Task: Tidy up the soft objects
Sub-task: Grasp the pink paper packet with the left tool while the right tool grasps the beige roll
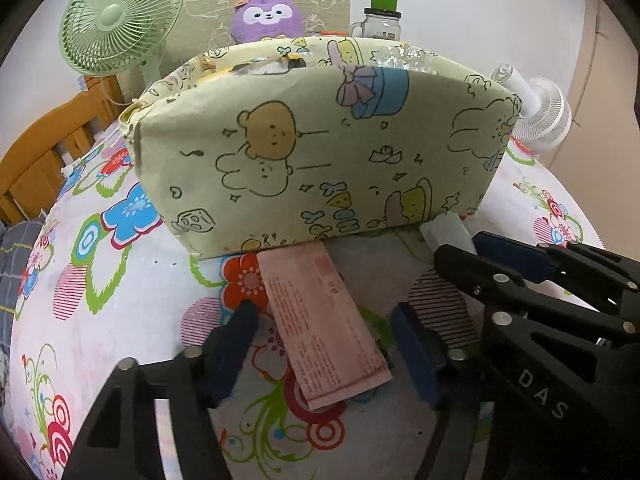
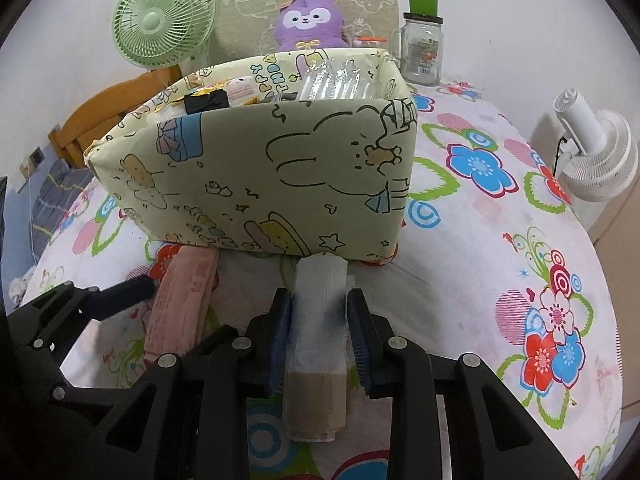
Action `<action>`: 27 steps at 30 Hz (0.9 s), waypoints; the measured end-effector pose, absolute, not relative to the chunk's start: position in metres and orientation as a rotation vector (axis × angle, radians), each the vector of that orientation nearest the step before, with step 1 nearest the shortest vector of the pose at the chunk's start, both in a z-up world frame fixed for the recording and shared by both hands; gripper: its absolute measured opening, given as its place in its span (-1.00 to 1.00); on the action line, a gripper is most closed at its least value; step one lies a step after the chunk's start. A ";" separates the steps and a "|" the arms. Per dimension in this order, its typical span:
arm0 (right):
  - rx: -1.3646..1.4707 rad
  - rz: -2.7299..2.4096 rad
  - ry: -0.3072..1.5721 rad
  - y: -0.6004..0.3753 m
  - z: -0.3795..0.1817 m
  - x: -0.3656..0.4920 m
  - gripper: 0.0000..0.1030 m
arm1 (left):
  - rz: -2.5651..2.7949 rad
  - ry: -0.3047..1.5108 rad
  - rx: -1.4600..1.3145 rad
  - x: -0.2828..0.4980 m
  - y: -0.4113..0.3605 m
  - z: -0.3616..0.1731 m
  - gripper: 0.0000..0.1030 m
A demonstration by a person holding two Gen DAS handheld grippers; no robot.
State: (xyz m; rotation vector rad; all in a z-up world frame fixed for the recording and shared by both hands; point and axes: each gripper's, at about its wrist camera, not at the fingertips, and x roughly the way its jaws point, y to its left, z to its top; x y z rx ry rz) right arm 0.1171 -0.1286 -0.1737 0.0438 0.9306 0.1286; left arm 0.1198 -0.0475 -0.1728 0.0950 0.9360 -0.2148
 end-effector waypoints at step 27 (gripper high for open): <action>0.035 0.152 0.924 -0.113 -0.162 0.099 -0.37 | -0.257 0.898 0.065 0.081 -0.044 -0.158 -0.20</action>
